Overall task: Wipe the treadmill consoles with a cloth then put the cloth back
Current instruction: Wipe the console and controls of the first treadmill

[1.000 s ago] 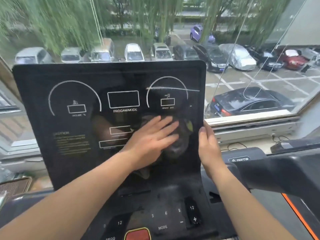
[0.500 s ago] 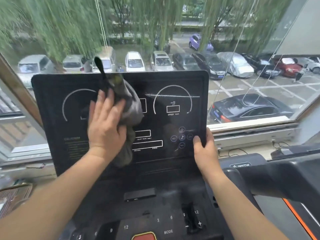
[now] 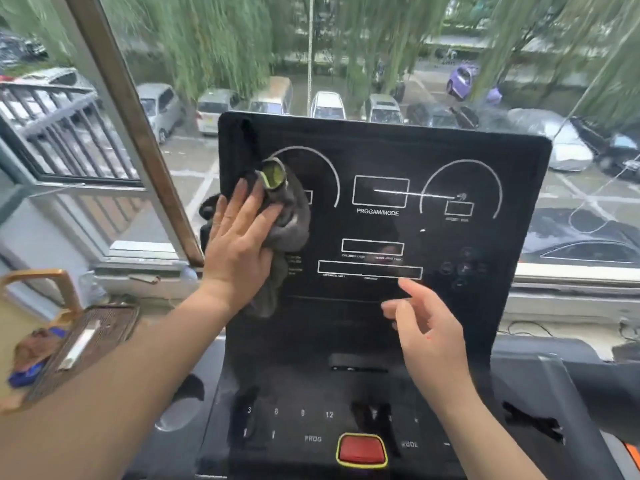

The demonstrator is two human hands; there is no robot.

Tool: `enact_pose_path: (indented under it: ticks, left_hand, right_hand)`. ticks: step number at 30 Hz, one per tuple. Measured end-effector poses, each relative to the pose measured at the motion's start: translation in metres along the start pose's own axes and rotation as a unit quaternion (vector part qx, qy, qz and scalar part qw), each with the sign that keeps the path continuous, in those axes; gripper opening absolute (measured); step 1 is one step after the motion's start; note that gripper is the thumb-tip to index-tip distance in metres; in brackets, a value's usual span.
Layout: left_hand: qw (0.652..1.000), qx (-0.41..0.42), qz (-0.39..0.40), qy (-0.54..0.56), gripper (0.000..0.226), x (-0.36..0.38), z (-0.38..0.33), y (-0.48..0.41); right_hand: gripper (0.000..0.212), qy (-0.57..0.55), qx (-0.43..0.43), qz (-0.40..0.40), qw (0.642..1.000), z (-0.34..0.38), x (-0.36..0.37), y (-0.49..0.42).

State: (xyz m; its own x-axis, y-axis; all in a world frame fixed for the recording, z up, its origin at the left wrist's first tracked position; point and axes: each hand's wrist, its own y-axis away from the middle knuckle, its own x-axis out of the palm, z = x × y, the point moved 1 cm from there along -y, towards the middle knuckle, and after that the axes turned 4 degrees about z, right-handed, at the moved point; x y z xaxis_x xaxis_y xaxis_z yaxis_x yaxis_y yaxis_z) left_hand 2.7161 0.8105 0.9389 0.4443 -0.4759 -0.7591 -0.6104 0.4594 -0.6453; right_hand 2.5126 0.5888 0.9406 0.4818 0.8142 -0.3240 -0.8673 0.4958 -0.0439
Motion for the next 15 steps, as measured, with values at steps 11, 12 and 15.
enact_pose_path:
  ticks: [11, 12, 15]
  left_hand:
    - [0.995, 0.086, 0.016, -0.045, 0.05, -0.006, 0.043, 0.041]
    - [0.998, 0.048, -0.001, -0.032, 0.053, -0.006, 0.038, 0.042]
    - [1.0, 0.004, 0.009, 0.015, 0.059, 0.002, 0.018, 0.069]
  right_hand:
    - [0.027, 0.002, 0.073, 0.097, 0.993, -0.033, 0.059, 0.059]
    - [0.027, 0.004, 0.083, 0.099, 0.992, -0.036, 0.062, 0.063]
    - [0.029, 0.043, 0.097, 0.103, 0.989, -0.048, 0.064, 0.076]
